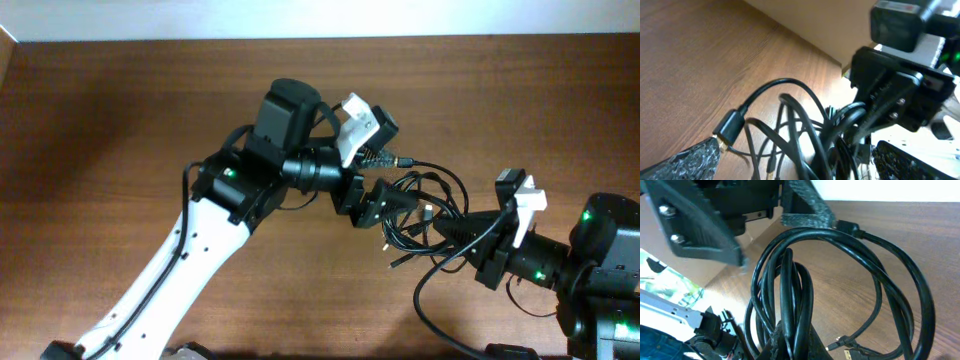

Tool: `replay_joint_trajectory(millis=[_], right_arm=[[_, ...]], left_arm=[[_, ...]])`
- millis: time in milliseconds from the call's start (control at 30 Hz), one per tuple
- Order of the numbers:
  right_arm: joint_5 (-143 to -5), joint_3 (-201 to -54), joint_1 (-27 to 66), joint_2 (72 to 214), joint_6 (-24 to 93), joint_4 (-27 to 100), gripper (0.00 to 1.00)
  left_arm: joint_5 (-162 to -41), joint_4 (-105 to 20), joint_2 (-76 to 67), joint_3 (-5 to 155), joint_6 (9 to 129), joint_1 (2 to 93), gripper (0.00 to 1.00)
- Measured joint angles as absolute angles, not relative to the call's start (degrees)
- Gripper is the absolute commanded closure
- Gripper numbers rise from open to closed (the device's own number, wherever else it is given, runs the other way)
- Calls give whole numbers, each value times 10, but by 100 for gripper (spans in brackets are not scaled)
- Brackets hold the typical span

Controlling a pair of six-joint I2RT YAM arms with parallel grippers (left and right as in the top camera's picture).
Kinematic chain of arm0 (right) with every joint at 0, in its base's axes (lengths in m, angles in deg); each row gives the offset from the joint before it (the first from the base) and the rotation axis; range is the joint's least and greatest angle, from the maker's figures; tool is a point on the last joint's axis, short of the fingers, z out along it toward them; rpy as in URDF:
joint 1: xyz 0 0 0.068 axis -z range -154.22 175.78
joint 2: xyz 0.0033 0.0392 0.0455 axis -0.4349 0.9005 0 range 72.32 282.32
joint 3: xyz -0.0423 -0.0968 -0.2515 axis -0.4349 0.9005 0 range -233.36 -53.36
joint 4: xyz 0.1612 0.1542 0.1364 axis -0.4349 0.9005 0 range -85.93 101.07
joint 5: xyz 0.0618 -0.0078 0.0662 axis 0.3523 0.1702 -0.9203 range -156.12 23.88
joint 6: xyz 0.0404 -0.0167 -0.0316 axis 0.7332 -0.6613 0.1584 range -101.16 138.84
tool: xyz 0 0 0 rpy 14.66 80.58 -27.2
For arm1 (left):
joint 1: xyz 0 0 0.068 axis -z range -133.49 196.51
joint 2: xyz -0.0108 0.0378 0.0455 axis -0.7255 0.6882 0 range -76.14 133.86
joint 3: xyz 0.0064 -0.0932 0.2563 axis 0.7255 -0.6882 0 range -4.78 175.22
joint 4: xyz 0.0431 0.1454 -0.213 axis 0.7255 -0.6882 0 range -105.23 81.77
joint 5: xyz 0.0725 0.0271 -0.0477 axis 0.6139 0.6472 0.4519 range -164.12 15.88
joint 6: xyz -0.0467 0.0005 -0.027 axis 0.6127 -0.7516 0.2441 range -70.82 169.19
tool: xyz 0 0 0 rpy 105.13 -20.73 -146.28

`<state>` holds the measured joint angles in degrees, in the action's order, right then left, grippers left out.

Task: Untangle cables

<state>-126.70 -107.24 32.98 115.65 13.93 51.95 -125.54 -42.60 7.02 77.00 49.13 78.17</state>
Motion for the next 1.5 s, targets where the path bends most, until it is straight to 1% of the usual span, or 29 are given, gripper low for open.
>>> replay_joint_trajectory(millis=[200,467,500,567,600,667,700,800,967,1000,1167,1367,1467,1500], right_arm=[[-1267,-1072,330,1156,139,521,96],[-1267,-1072,330,1156,139,536,96],[-1267,-1072,330,1156,139,536,96],[-1269,-1072,330,1156,139,536,96],[-1270,-1072,330,1156,139,536,96],[-1274,-1072,330,1156,139,536,96],[-1277,-1072,330,1156,139,536,96],[-1279,-1072,330,1156,139,536,96],[-1281,-1072,330,1156,139,538,96],[-1282,-1072,330,1156,139,538,96],[-1282,-1072,330,1156,139,538,96],[-1282,-1072,330,1156,139,528,96],[-1282,-1072,330,1156,139,501,96],[-1282,-1072,330,1156,139,494,96]], left_arm=[[-1256,-405,85,770,519,785,1],[-1256,-377,85,770,525,804,0],[-1256,-375,85,770,525,807,4],[-1256,-372,85,770,526,814,16],[-1256,-373,85,770,530,817,25],[-1256,-373,85,770,531,817,28],[-1256,-372,86,770,532,817,34],[-1256,-372,89,770,533,817,61],[-1256,-374,93,771,538,817,69],[-1256,-373,95,771,537,817,73],[-1253,-384,108,773,538,817,76],[-1210,-450,110,775,537,817,82],[-1187,-490,111,776,530,817,90],[-1183,-503,111,777,526,817,91]])
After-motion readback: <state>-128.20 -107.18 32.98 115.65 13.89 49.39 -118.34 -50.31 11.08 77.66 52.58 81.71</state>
